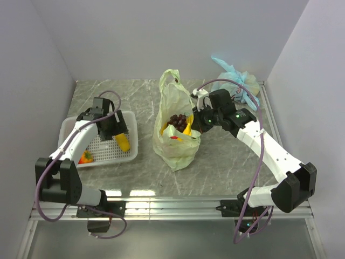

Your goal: Place the fake fruits into the plastic bag and tie a complex knot

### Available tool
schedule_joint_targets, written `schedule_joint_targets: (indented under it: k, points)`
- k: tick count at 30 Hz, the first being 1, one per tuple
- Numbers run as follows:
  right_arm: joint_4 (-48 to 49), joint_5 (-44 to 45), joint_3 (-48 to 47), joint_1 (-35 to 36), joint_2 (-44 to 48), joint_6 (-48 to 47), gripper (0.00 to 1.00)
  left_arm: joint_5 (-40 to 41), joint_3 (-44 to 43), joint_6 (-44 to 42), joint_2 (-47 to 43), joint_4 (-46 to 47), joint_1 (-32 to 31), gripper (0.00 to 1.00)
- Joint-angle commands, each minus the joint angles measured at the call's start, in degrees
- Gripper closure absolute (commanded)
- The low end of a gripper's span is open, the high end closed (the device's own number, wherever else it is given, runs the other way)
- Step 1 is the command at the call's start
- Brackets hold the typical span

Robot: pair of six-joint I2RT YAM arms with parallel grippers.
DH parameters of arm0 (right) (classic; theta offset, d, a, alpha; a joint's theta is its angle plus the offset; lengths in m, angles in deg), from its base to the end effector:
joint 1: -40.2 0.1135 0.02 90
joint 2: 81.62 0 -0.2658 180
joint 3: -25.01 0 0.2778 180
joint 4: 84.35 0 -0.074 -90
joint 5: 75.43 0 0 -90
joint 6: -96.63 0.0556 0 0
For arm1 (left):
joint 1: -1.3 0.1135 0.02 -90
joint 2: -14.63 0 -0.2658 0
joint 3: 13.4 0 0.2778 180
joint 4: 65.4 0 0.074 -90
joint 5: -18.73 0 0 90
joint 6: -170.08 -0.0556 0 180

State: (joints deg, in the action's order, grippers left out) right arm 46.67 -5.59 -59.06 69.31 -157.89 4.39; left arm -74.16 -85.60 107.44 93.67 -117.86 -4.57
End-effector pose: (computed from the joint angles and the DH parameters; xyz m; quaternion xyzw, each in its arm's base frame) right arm 0.2765 0.1759 0.3263 -0.3119 0.8437 0.2496 0.3587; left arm 0.3095 -0.0346 0.2300 -0.1732 0.9484 -0.0990 0.2466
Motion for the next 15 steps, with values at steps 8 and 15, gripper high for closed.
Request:
schedule_joint_targets:
  k: [8, 15]
  points:
    - [0.65, 0.12, -0.48, 0.17, 1.04, -1.1, 1.0, -1.67, -3.89, -8.06, 1.38, 3.79, 4.2, 0.13]
    - [0.92, -0.67, 1.1, 0.17, 1.3, -0.75, 1.0, -8.18, -12.96, -35.85, -1.7, -11.4, 13.31, 0.1]
